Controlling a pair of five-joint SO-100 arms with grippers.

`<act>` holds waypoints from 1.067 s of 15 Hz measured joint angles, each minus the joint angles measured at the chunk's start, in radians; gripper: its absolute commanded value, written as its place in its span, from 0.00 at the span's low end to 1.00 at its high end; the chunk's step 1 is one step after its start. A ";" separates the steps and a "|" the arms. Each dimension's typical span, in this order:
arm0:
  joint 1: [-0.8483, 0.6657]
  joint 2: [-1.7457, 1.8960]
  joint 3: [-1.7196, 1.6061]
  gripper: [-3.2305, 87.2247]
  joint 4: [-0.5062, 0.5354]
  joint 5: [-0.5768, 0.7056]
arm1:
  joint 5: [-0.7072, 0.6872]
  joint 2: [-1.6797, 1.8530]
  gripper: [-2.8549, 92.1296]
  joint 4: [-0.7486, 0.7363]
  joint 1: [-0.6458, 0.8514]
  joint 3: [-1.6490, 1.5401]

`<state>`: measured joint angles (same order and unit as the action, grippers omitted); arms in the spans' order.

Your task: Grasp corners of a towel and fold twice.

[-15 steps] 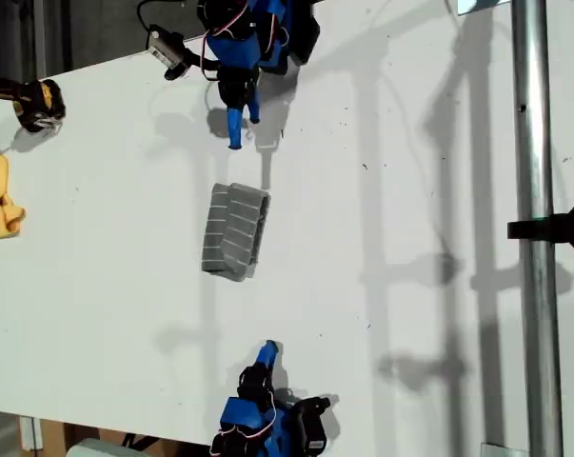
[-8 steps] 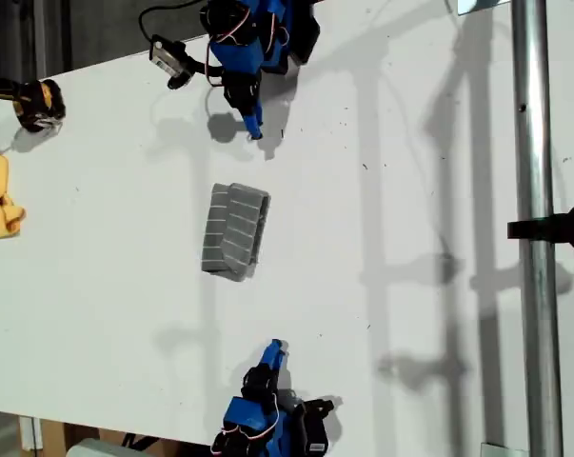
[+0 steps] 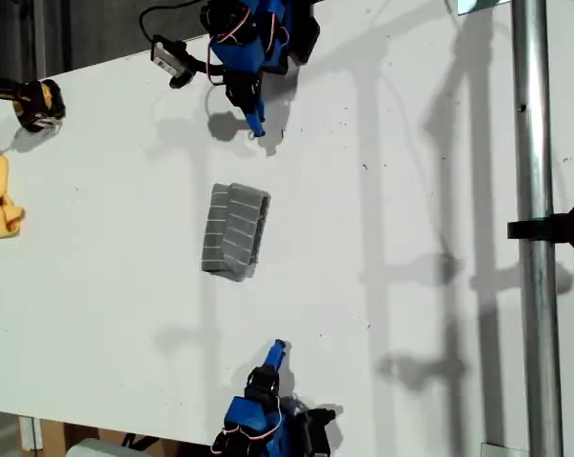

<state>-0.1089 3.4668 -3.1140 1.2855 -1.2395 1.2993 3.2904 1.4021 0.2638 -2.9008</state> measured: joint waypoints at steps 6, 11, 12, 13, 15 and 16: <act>0.005 0.000 0.000 0.13 0.000 0.265 | 0.000 0.000 0.19 0.000 -0.023 0.000; 0.005 0.000 0.000 0.13 0.000 0.265 | 0.000 0.000 0.19 0.000 -0.023 0.000; 0.005 0.000 0.000 0.12 0.000 0.265 | 0.000 0.000 0.19 0.000 -0.023 0.000; 0.005 0.000 0.000 0.12 0.000 0.265 | 0.000 0.000 0.19 0.000 -0.023 0.000; 0.005 0.000 0.000 0.11 0.000 0.265 | 0.000 0.000 0.19 0.000 -0.023 0.000; 0.005 0.000 0.000 0.11 0.000 0.265 | 0.000 0.000 0.19 0.000 -0.023 0.000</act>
<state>-0.1043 3.4668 -3.1140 1.2855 -0.9741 1.2993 3.2904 1.4021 0.2408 -2.9008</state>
